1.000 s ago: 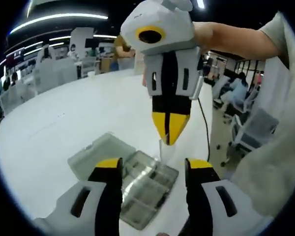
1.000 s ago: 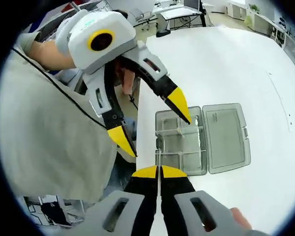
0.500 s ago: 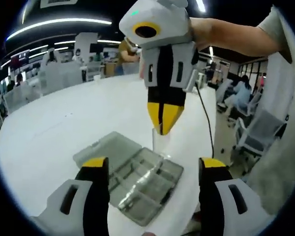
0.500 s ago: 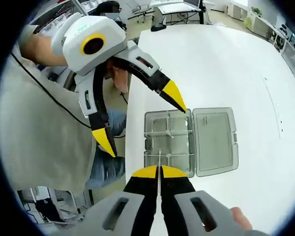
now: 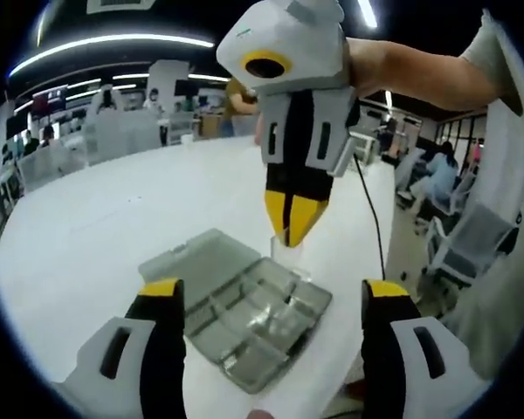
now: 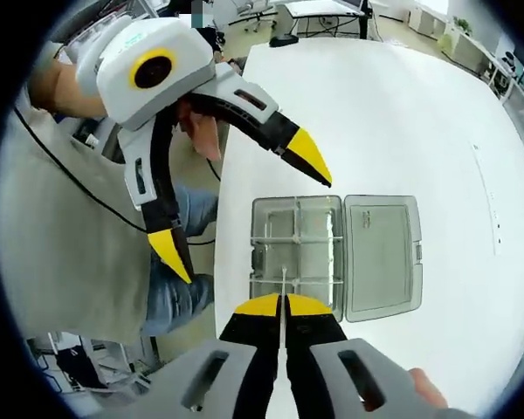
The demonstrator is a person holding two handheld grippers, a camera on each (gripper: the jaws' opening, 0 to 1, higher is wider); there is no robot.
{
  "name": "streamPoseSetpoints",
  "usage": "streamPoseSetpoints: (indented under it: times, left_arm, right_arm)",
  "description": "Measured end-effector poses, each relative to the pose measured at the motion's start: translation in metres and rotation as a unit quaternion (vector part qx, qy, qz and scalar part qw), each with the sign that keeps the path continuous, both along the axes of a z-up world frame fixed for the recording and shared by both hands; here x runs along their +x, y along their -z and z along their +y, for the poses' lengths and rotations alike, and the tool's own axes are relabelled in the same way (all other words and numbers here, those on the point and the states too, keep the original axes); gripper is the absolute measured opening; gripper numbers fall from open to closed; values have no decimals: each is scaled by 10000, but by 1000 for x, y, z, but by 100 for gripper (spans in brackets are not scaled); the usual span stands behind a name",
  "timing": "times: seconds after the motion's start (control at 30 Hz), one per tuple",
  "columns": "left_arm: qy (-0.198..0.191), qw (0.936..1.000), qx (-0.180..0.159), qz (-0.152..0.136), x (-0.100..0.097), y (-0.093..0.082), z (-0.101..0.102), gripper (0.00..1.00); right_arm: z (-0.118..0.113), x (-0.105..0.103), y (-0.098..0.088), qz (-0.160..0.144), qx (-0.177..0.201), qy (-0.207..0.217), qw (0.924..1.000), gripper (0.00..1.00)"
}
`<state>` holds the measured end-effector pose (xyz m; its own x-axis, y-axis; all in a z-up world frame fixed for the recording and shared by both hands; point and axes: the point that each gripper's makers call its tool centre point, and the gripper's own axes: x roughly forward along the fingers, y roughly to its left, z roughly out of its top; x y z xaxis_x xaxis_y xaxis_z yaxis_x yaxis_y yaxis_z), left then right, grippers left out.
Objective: Insert the divider into the dual guide fixture by aligning both edges with the guide slots and pushing it downward to the bottom, including one-sided entry, uneven engagement, binding, and posture correction.
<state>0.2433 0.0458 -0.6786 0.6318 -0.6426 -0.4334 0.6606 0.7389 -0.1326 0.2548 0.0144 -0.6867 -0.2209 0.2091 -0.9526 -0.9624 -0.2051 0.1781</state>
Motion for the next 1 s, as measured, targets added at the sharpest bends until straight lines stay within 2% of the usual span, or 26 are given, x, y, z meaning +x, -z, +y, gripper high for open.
streamPoseSetpoints:
  times: [0.3,0.7,1.0]
  left_arm:
    - [-29,10000,-55,37,-3,11,2,82]
    - [-37,10000,9,47,-1,16,9,82]
    - [-52,9999,27,100,-3,20,11,83]
  right_arm:
    - [10,0,8,-45,-15,2,10000,0]
    - [17,0,20,-80,-91,-134,9998,0]
    - [21,-1,29,35,-125,-169,9998,0]
